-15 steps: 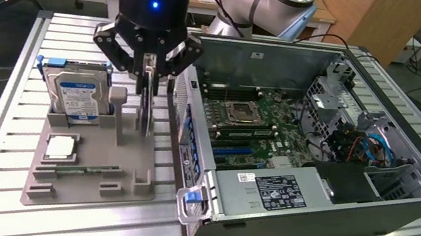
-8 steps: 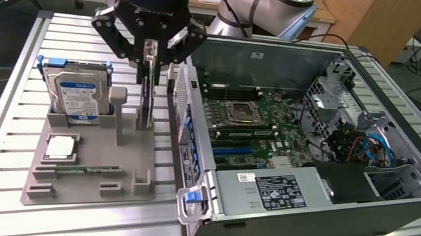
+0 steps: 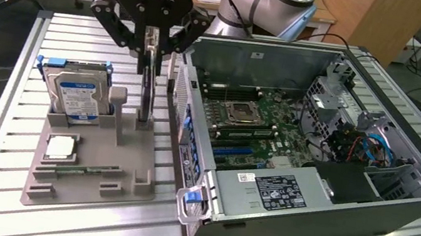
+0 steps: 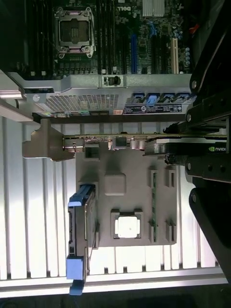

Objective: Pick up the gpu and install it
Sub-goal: 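Pick up the gpu and move the gpu toward the slot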

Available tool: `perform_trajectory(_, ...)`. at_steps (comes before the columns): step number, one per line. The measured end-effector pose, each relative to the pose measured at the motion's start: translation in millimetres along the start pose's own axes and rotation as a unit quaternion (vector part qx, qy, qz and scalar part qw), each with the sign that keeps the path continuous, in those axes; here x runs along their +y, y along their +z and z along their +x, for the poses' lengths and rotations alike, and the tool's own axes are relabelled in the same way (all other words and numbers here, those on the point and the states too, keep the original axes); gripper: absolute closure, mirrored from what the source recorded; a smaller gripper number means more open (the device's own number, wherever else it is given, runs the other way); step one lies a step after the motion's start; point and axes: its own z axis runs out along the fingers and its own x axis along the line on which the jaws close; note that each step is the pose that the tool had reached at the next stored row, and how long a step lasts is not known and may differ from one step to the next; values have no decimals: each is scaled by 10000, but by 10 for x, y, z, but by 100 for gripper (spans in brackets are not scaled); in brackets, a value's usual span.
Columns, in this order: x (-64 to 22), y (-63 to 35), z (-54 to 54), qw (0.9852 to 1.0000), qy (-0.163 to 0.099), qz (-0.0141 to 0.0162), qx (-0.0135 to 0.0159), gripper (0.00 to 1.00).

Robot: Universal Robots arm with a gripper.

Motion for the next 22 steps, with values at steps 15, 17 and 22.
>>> perform_trajectory(15,6,-113,1,10000,0,0,-9,73)
perform_trajectory(17,7,-115,-9,10000,0,0,-8,73)
perform_trajectory(22,13,-114,-130,10000,0,-1,-10,73)
